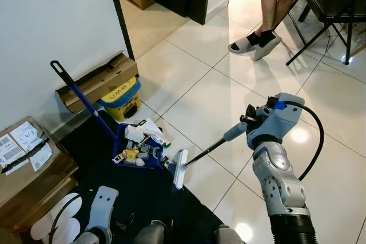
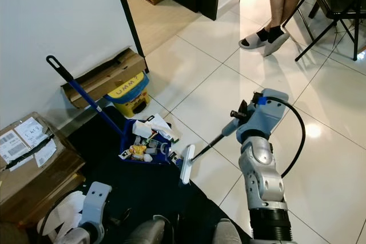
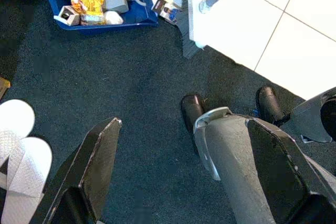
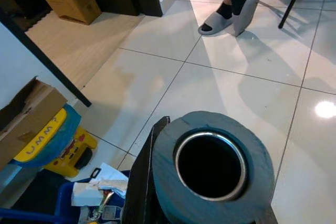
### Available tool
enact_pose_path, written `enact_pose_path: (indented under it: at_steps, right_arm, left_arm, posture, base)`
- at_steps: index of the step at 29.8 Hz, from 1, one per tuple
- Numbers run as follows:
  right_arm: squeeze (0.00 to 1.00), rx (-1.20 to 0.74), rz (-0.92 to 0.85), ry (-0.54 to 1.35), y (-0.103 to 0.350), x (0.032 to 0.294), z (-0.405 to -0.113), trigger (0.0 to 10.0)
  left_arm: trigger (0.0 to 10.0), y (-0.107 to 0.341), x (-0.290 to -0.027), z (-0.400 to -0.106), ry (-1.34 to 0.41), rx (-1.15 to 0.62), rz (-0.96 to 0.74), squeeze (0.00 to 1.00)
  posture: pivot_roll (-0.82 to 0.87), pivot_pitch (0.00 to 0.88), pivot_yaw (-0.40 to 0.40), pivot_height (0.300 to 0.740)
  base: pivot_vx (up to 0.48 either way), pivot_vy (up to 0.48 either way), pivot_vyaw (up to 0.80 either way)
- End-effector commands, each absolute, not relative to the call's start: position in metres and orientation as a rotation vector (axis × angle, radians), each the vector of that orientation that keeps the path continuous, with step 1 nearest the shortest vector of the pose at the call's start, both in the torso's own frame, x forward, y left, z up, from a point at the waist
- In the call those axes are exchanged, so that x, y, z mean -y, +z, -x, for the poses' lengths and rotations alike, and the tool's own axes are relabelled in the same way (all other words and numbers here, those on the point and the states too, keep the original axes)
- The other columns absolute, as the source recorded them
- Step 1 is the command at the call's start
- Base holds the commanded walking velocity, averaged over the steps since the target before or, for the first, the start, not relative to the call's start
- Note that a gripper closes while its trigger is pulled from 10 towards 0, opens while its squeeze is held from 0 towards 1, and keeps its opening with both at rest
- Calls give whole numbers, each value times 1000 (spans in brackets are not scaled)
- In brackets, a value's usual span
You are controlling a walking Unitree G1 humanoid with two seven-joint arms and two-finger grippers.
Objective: Sweep floor
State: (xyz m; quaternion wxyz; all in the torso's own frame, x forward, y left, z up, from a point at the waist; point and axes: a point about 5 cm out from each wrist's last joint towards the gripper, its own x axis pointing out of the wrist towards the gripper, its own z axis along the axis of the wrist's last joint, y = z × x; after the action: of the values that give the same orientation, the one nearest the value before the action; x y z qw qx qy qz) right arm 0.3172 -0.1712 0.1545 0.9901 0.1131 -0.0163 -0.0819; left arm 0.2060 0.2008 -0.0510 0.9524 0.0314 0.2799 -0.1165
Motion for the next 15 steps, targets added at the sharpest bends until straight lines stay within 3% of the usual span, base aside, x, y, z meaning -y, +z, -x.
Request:
enact_pose_path:
  at_steps: [1,15]
  right_arm:
    - [0,12,-202,-178,147,169,-314,10000]
    - [0,127,-284,-257,149,160,-311,10000]
  left_arm:
    - [10000,-57,-203,-195,-243,-606,-66,0]
    - [10000,-57,-201,-195,-251,-604,-66,0]
  posture:
    - [-90,308,49,740]
    - [-89,308,50,740]
  base:
    - [0,0,0]
    - [0,0,0]
